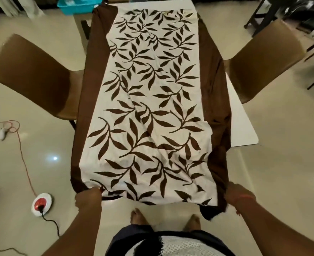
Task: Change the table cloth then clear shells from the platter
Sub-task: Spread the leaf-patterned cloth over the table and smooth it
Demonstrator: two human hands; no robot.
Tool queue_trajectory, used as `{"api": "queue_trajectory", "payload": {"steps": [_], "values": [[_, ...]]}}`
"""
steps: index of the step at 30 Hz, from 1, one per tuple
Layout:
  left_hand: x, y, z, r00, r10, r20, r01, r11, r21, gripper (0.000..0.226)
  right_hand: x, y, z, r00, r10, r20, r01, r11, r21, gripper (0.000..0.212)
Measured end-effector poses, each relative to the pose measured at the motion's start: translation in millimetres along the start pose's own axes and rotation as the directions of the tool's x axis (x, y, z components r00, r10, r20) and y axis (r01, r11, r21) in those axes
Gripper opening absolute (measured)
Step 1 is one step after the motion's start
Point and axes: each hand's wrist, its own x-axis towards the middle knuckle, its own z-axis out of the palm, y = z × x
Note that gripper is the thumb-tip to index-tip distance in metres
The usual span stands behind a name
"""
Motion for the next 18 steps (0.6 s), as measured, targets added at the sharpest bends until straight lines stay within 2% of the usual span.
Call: {"api": "queue_trajectory", "payload": {"steps": [1, 2, 3, 4, 5, 6, 7, 9, 11, 13, 15, 18], "values": [[-16.9, 5.8, 4.1, 0.998, 0.014, -0.067, -0.011, 0.999, 0.052, 0.050, 1.8, 1.8, -13.0, 0.997, -0.029, -0.072, 0.032, 0.998, 0.046, 0.046], [-35.2, 9.6, 11.2, 0.990, 0.095, -0.108, -0.086, 0.992, 0.090, 0.049, 4.5, 2.2, -26.9, 0.986, -0.061, -0.155, 0.077, 0.992, 0.100, 0.041], [-53.7, 12.5, 20.4, 0.961, 0.257, -0.100, -0.242, 0.960, 0.140, 0.043, 8.8, 3.0, -41.3, 0.967, -0.088, -0.240, 0.129, 0.978, 0.162, 0.037], [-70.7, 13.6, 29.2, 0.888, 0.456, -0.051, -0.438, 0.876, 0.203, 0.036, 13.3, 2.7, -54.5, 0.945, -0.104, -0.309, 0.180, 0.956, 0.230, 0.034], [-84.3, 14.1, 37.1, 0.771, 0.637, 0.016, -0.617, 0.740, 0.266, 0.031, 17.8, -0.8, -66.5, 0.927, -0.107, -0.358, 0.223, 0.927, 0.302, 0.034], [-98.2, 16.4, 48.4, 0.633, 0.771, 0.075, -0.743, 0.577, 0.338, 0.027, 22.0, -2.4, -79.3, 0.912, -0.107, -0.397, 0.263, 0.894, 0.364, 0.033], [-112.0, 19.5, 61.4, 0.517, 0.846, 0.129, -0.812, 0.436, 0.388, 0.027, 28.4, -3.5, -89.8, 0.900, -0.108, -0.422, 0.299, 0.857, 0.419, 0.033], [-144.4, 33.3, 84.9, 0.383, 0.889, 0.253, -0.878, 0.265, 0.398, 0.031, 40.9, -6.9, -109.2, 0.894, -0.102, -0.436, 0.340, 0.789, 0.511, 0.033], [-170.2, 44.8, 105.9, 0.320, 0.871, 0.373, -0.918, 0.188, 0.350, 0.038, 51.0, -14.6, -122.0, 0.894, -0.135, -0.427, 0.369, 0.762, 0.532, 0.039], [-185.1, 51.6, 125.3, 0.261, 0.842, 0.472, -0.933, 0.094, 0.347, 0.045, 58.9, -22.7, -132.2, 0.897, -0.167, -0.410, 0.373, 0.782, 0.499, 0.043], [-194.7, 56.8, 138.0, 0.231, 0.810, 0.540, -0.935, 0.031, 0.352, 0.051, 63.3, -31.1, -139.1, 0.905, -0.167, -0.391, 0.348, 0.819, 0.457, 0.044], [-206.5, 69.1, 155.7, 0.235, 0.778, 0.583, -0.928, 0.001, 0.373, 0.055, 78.7, -43.0, -147.2, 0.924, -0.117, -0.365, 0.300, 0.814, 0.498, 0.039]]}}
